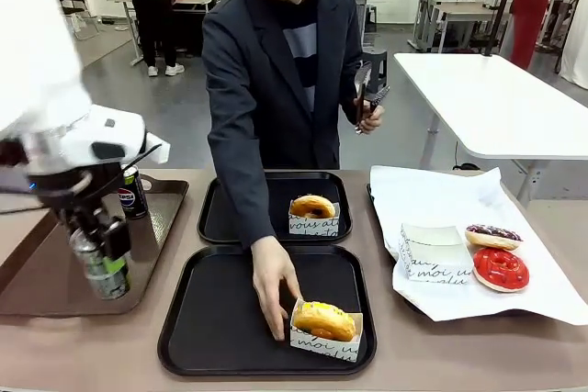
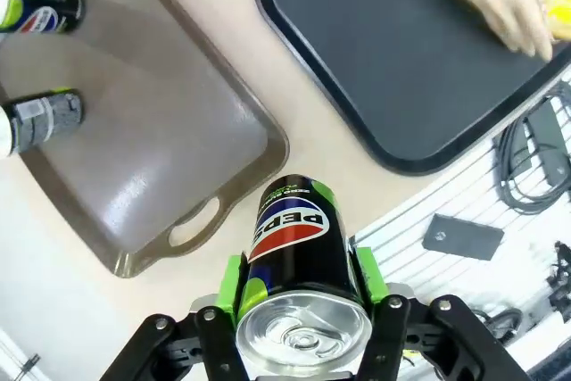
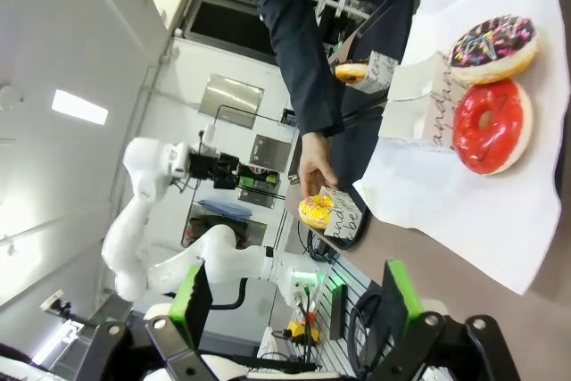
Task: Set up donuts and drinks on trays.
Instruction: Pick up one Pepsi coke and place it on the Flat Tray.
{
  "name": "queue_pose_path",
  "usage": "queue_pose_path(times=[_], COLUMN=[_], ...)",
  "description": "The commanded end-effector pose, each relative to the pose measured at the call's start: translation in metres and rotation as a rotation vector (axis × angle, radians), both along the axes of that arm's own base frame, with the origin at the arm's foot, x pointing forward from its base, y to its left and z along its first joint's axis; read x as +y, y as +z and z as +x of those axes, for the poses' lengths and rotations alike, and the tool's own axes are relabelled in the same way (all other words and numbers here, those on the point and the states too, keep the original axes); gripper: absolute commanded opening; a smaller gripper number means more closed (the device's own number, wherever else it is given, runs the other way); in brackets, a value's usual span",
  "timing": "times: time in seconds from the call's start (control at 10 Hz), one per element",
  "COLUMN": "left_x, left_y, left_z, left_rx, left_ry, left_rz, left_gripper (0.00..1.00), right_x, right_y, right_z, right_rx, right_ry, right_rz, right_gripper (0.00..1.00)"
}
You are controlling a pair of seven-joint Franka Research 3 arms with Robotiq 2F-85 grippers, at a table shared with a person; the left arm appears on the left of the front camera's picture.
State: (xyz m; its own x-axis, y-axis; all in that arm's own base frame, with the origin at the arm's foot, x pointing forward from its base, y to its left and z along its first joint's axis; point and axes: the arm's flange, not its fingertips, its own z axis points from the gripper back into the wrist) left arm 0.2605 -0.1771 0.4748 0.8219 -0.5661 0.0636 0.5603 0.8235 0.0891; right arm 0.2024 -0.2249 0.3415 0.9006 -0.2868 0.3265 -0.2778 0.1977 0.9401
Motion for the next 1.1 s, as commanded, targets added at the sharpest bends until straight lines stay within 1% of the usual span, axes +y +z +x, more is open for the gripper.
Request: queue_pose_path(times=[0.0,0.3,0.4,0.5,0.7,0.8,1.0], left_x=[-0.005,-0.009,-0.011,-0.019,-0.039,-0.055,-0.085], left_y=[0.007,0.01,0.016,0.027,0.048,0.054,0.057], left_z=[0.006,0.016,0.026,0.047,0.11,0.145,0.206], left_rx=[-0.049,-0.044,-0.045,-0.069,-0.047,-0.035,-0.03], left_ry=[0.007,0.008,0.027,0.02,0.054,0.051,0.089], left_rz=[0.002,0.006,-0.01,-0.025,-0.115,-0.145,-0.17], left_gripper=[0.58,0.58,0.58,0.58,0.58,0.58,0.58], right_x=[0.001,0.001,0.001,0.001,0.001,0.001,0.001], right_y=[0.0,0.0,0.0,0.0,0.0,0.0,0.0], right_z=[-0.002,-0.002,-0.002,-0.002,-0.002,-0.002,-0.002], right_rx=[-0.017,-0.017,-0.017,-0.017,-0.017,-0.017,-0.017], right_ry=[0.003,0.003,0.003,0.003,0.003,0.003,0.003], right_rz=[0.004,0.004,0.004,0.004,0.004,0.004,0.004], right_gripper=[1.0,1.0,1.0,1.0,1.0,1.0,1.0])
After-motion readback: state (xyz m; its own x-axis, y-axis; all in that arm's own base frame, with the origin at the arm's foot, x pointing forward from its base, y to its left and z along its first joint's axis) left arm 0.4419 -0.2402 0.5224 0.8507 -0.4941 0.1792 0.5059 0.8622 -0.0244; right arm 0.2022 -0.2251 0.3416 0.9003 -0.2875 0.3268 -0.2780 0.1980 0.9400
